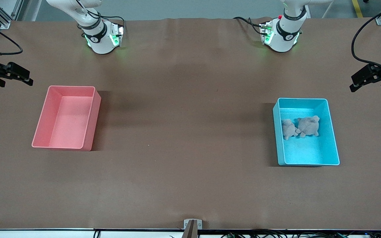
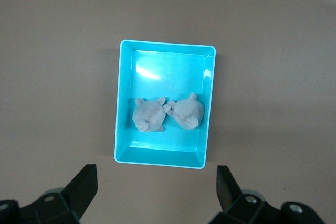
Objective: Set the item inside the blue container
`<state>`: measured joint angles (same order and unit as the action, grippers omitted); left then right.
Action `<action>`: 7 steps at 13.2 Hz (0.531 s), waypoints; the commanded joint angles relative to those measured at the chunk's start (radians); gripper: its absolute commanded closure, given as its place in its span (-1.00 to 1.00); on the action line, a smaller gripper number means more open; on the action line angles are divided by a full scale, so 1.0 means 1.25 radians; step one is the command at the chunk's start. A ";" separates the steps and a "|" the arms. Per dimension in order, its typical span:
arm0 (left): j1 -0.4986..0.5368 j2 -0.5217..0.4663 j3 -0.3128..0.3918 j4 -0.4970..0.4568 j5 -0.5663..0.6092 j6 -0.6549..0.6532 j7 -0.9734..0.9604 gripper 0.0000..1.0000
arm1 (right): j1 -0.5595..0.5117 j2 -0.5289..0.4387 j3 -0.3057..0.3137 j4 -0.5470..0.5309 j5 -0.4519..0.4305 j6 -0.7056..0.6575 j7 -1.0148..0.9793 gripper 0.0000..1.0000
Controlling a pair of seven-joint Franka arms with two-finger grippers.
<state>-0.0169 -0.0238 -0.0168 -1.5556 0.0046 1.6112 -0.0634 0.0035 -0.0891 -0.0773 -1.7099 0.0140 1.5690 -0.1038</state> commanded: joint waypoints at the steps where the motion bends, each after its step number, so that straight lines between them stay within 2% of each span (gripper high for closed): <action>1: 0.002 -0.004 0.001 0.012 -0.014 -0.011 0.002 -1.00 | -0.010 -0.024 0.007 -0.020 0.007 -0.001 0.003 -1.00; 7: 0.002 -0.002 0.002 0.010 -0.023 -0.013 -0.001 -1.00 | -0.009 -0.024 0.007 -0.020 0.007 -0.002 0.003 -1.00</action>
<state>-0.0160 -0.0238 -0.0152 -1.5530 -0.0011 1.6105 -0.0635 0.0035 -0.0891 -0.0773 -1.7099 0.0140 1.5679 -0.1038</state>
